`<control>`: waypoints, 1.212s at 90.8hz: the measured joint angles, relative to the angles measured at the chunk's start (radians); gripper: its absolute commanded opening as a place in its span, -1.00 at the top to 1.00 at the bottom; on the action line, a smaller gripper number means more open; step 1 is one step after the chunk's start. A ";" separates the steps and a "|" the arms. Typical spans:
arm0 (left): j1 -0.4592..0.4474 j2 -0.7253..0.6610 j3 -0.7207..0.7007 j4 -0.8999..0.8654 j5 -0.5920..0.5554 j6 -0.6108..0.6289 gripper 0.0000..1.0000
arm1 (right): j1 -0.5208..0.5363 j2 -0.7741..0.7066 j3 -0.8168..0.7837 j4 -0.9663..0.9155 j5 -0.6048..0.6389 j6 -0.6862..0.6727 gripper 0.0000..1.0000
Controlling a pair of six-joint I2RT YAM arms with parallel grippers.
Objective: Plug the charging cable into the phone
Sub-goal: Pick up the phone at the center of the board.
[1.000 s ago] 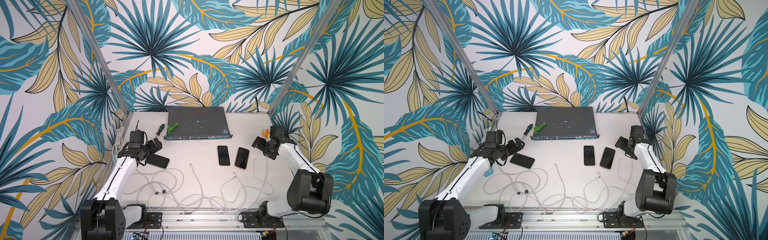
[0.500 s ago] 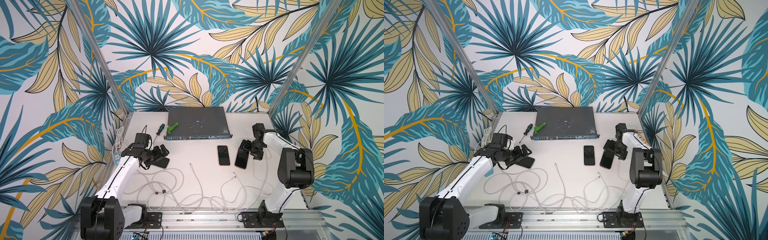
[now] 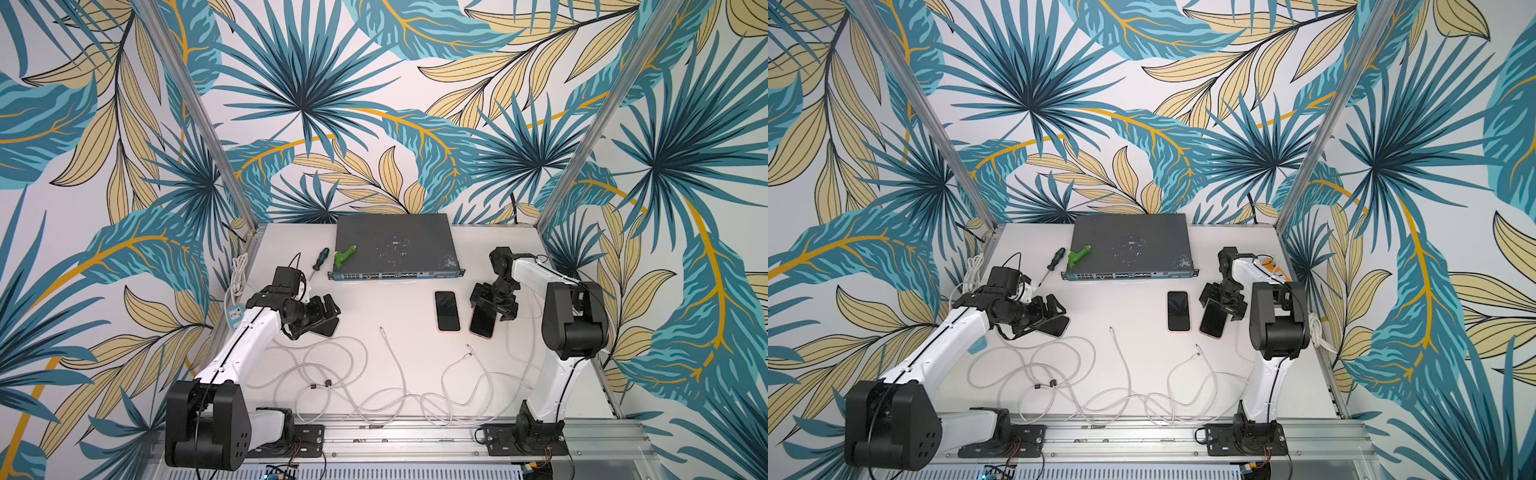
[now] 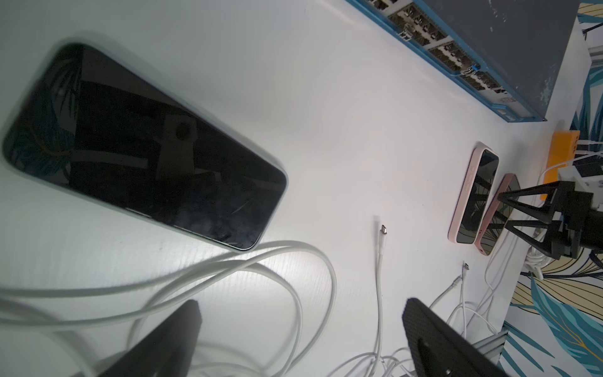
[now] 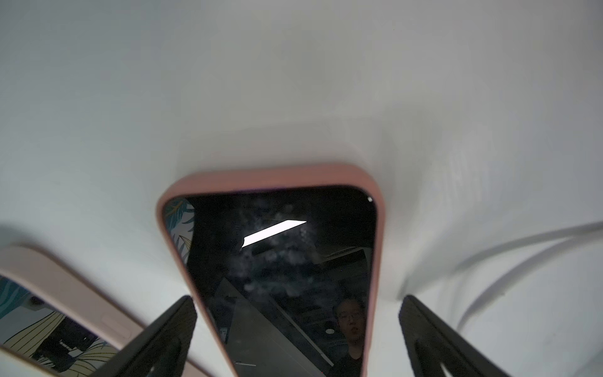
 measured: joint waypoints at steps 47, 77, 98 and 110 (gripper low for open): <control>0.000 0.037 0.027 -0.052 0.069 0.046 -1.00 | 0.010 0.119 0.162 -0.111 0.015 -0.046 -0.30; -0.076 0.036 0.032 -0.049 0.135 0.055 -1.00 | 0.010 0.134 0.200 -0.123 0.016 -0.090 -0.11; -0.285 0.086 0.150 -0.005 0.166 0.053 -1.00 | 0.010 0.008 0.200 -0.078 -0.053 -0.098 -0.04; -0.423 0.179 0.257 0.082 0.165 0.054 -0.91 | 0.011 -0.095 0.200 -0.052 -0.130 -0.092 -0.03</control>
